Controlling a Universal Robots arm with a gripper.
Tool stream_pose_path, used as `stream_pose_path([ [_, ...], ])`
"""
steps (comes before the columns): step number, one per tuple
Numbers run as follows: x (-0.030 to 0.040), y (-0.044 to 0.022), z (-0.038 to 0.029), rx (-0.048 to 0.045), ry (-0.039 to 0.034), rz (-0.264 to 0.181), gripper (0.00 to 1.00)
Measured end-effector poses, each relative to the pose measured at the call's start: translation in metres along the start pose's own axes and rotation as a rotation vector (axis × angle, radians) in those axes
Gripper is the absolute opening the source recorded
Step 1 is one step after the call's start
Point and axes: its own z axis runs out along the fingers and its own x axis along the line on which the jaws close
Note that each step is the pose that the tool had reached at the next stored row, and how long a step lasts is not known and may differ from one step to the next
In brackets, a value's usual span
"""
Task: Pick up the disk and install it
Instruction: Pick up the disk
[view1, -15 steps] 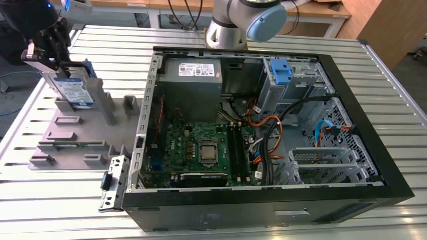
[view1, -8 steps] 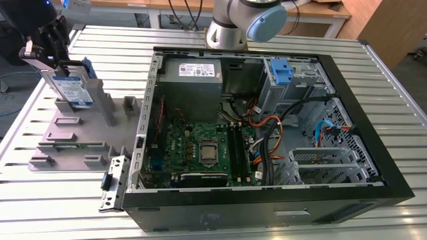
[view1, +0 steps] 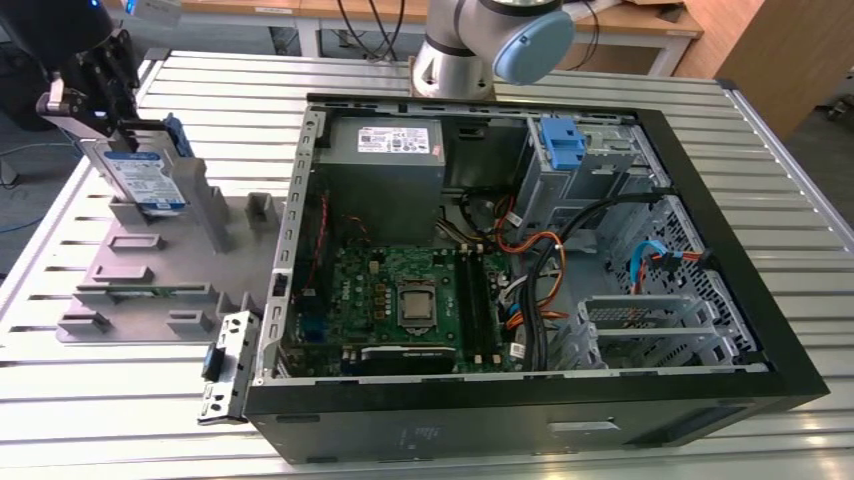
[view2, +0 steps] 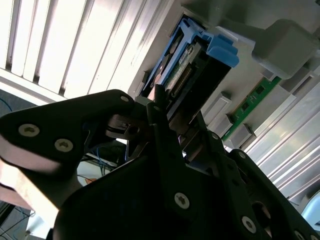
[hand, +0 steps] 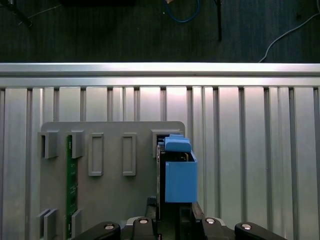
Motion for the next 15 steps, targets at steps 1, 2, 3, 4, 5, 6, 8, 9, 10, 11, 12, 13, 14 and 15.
stream_pose_path([
  [1,0.0,0.0,0.0,0.0,0.0001,0.0,0.35],
  [2,0.0,0.0,0.0,0.0,0.0002,0.0,0.35],
  [3,0.0,0.0,-0.0001,0.0,0.0003,0.0,0.35],
  [4,0.0,0.0,-0.0001,0.0,0.0004,0.0,0.35],
  [5,0.0,0.0,-0.0001,0.0,0.0004,0.0,0.35],
  [6,0.0,0.0,-0.0002,-0.0001,0.0006,0.0,0.35],
  [8,-0.0001,0.0001,-0.0018,-0.0004,0.0008,0.0,0.35],
  [9,-0.0001,0.0001,-0.0027,-0.0001,0.0006,0.0,0.35],
  [10,-0.0001,0.0001,-0.0039,-0.0001,0.0006,0.0,0.35],
  [11,-0.0002,0.0001,-0.0052,0.0,0.0005,0.0,0.35],
  [12,-0.0003,0.0002,-0.0068,-0.0001,0.0006,0.0,0.35],
  [13,-0.0003,0.0002,-0.0083,0.0,0.0006,0.0,0.35],
  [14,-0.0004,0.0002,-0.0099,0.0,0.0005,0.0,0.35],
  [15,-0.0005,0.0003,-0.0118,-0.0001,0.0005,0.0,0.35],
])
